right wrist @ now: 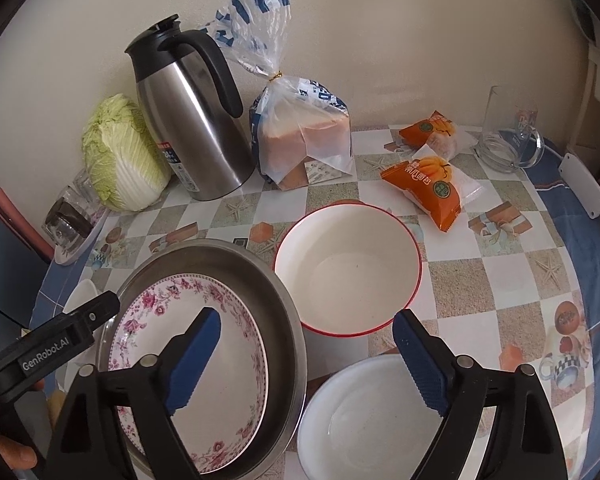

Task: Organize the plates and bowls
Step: 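Move both open tools to the rim of the red-rimmed white bowl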

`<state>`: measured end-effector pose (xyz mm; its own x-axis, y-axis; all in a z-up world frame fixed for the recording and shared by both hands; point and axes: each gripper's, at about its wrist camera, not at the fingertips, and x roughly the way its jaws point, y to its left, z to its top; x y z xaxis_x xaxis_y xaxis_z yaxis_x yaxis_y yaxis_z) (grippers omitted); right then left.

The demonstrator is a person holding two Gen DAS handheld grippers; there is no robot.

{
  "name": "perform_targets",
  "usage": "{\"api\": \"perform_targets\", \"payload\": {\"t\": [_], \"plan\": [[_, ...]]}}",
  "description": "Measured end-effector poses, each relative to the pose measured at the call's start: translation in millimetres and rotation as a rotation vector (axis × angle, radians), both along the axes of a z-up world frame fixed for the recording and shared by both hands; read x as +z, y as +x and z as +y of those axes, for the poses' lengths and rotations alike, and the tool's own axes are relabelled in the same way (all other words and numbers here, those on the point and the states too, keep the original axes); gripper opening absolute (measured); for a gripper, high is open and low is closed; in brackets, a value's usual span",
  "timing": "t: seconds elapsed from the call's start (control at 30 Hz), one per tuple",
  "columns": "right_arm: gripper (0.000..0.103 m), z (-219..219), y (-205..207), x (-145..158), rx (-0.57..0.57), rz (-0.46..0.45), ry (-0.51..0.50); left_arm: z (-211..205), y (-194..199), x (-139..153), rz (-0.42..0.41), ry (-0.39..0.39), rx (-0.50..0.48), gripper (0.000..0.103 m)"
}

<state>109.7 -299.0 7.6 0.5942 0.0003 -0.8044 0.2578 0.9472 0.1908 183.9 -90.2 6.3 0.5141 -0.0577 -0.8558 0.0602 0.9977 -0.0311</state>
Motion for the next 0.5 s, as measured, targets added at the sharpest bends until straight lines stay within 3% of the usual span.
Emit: {"api": "perform_targets", "payload": {"t": [0.5], "plan": [[0.09,-40.5,7.4,-11.2,-0.069,-0.015,0.026,-51.5,40.8,26.7,-0.055,0.044,-0.15,0.095]]}}
